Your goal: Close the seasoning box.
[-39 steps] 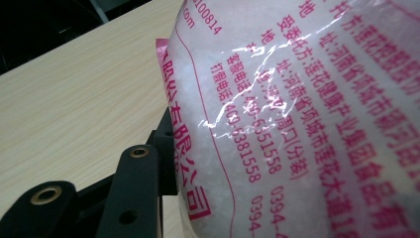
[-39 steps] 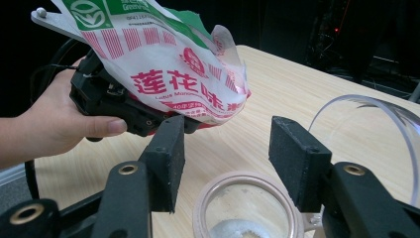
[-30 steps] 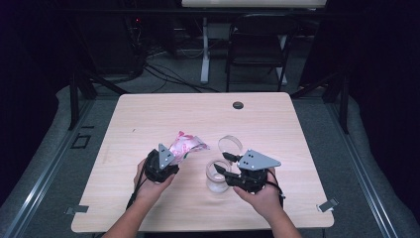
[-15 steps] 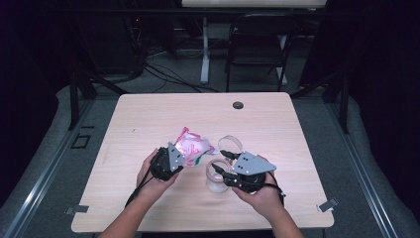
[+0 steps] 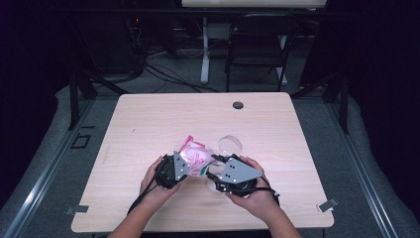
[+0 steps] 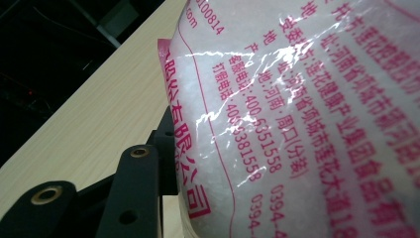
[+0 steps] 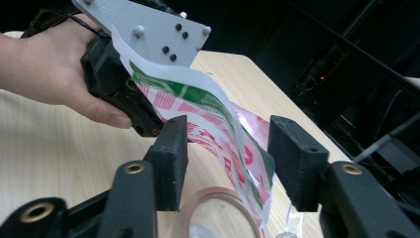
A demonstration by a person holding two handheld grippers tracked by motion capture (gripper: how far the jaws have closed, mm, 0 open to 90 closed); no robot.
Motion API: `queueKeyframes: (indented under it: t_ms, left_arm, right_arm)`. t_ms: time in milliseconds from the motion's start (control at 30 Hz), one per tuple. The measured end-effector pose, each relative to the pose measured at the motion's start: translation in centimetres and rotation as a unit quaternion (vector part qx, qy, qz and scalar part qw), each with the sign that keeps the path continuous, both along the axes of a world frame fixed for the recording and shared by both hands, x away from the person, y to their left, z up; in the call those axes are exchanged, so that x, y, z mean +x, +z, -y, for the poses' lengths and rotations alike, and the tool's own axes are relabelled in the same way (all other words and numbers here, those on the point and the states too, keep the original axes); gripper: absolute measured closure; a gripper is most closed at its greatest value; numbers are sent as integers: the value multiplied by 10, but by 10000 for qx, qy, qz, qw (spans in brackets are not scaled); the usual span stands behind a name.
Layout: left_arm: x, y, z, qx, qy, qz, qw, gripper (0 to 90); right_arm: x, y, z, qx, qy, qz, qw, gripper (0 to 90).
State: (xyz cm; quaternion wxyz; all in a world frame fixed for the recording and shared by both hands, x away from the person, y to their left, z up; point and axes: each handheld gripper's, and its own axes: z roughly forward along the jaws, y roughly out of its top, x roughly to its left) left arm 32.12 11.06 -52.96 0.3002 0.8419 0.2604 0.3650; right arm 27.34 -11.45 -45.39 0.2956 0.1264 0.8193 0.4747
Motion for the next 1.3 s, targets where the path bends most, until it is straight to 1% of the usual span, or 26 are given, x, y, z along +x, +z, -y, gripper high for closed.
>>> queueKeyframes:
  t_ms: [167, 267, 367, 500, 633, 800, 867, 1033, 1100, 1267, 1300]
  left_arm:
    - [0, 0, 0, 47, 23, 30, 10000, 566]
    - [0, -1, 0, 91, 23, 63, 9999, 566]
    - [0, -1, 0, 135, -1, 72, 9999, 566]
    - [-2, -2, 1, 210, -12, 146, 9997, 567]
    - [-3, -2, 1, 228, -20, 171, 9996, 567]
    - [-3, -2, 2, 270, -27, 191, 9994, 567]
    - [-3, -2, 2, 298, -43, 229, 9993, 567]
    - [-5, -1, 3, 313, -59, 321, 9990, 568]
    - [-5, -1, 4, 331, -56, 398, 9986, 568]
    - [-7, -1, 5, 481, -60, 594, 9971, 569]
    - [-7, -1, 5, 481, -48, 609, 9970, 569]
  right_arm:
    - [0, 0, 1, -31, 42, -115, 9999, 617]
    - [1, -1, 2, -71, 31, -142, 9999, 673]
    - [1, -2, 2, -100, 26, -204, 9997, 703]
    - [2, -4, 1, -102, -4, -267, 9996, 744]
    - [3, -6, -1, -124, -10, -386, 9992, 781]
    - [3, -7, -1, -121, -37, -497, 9987, 853]
    - [3, -7, 0, -128, -60, -541, 9984, 879]
    - [3, -6, 1, -65, -76, -669, 9977, 899]
    - [3, -6, 2, -23, -69, -690, 9976, 900]
    - [4, -6, 4, 13, -54, -769, 9970, 900]
    - [4, -6, 4, 41, -62, -781, 9969, 900]
